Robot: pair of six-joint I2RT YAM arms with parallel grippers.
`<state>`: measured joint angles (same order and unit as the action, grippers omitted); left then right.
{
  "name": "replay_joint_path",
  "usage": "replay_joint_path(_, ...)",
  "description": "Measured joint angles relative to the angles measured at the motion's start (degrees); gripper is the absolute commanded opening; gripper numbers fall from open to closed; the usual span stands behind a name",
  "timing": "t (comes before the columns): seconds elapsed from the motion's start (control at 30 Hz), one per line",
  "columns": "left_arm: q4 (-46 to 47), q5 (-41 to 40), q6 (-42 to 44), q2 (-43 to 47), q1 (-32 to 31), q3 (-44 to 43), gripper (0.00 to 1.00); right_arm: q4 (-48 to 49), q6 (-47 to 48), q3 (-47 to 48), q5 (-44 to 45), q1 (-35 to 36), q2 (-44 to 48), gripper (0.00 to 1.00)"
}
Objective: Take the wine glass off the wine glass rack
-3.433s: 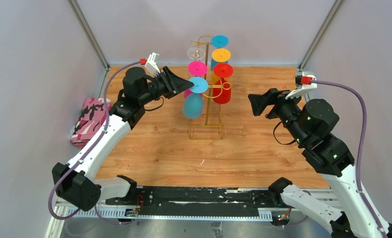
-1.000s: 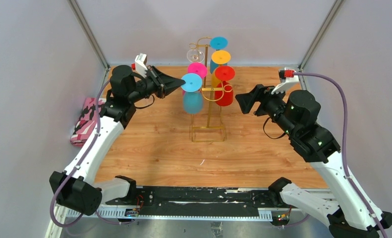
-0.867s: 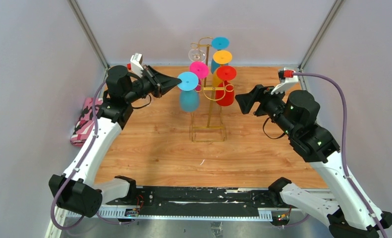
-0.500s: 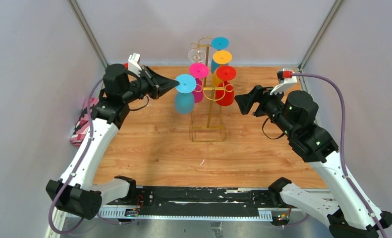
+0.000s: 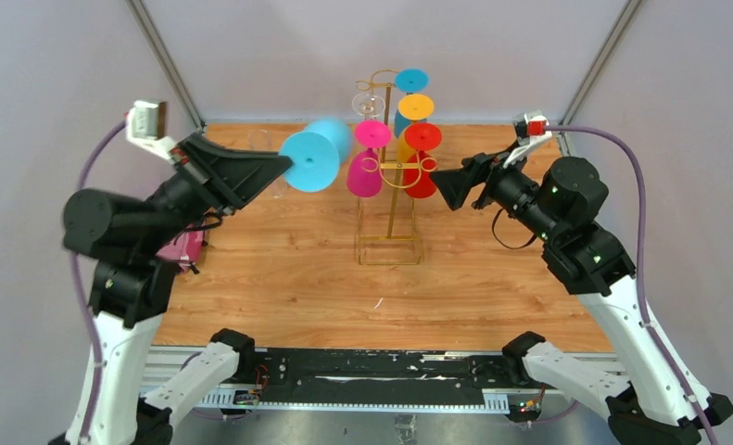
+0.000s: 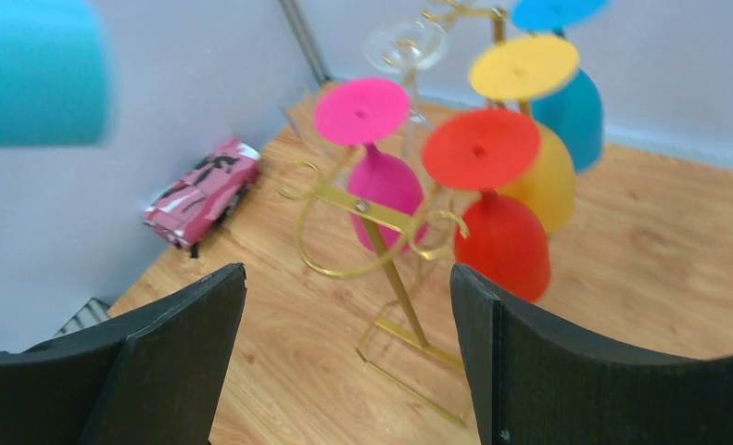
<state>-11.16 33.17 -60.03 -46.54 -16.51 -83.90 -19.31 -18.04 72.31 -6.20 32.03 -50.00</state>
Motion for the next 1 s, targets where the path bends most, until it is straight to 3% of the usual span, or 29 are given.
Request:
replay_joint_path(0.2,11.39,9.40,1.86,-11.89,-7.15,2.75,0.00,10.54,-1.84,3.04,-21.18,-9.99,-4.24,0.85)
replay_joint_path(0.37,22.29,18.43,1.31,-18.71,-7.72,4.57,0.00,34.58,-19.23,0.74,-41.35,-24.24,-9.35,0.80)
replay_joint_path(0.47,27.04,23.23,2.43,-19.12,-7.72,4.00,0.00,51.45,-32.54,-2.36,-48.72,-28.04,-13.66,0.78)
replay_joint_path(0.57,31.19,26.86,4.33,-18.75,-7.74,2.47,0.00,72.72,-49.83,-3.89,-53.86,-29.35,-19.23,0.77)
replay_joint_path(0.67,34.05,29.81,6.16,-18.34,-7.74,0.59,0.00,87.45,-62.62,-3.76,-55.25,-29.90,-26.03,0.73)
replay_joint_path(0.8,36.41,32.26,7.87,-18.08,-7.74,-0.68,0.00,97.50,-73.40,-3.74,-56.33,-30.03,-30.95,0.74)
replay_joint_path(1.0,37.16,33.73,8.90,-19.15,-7.74,-0.68,0.00,103.32,-78.47,-2.64,-57.53,-27.98,-30.58,0.75)
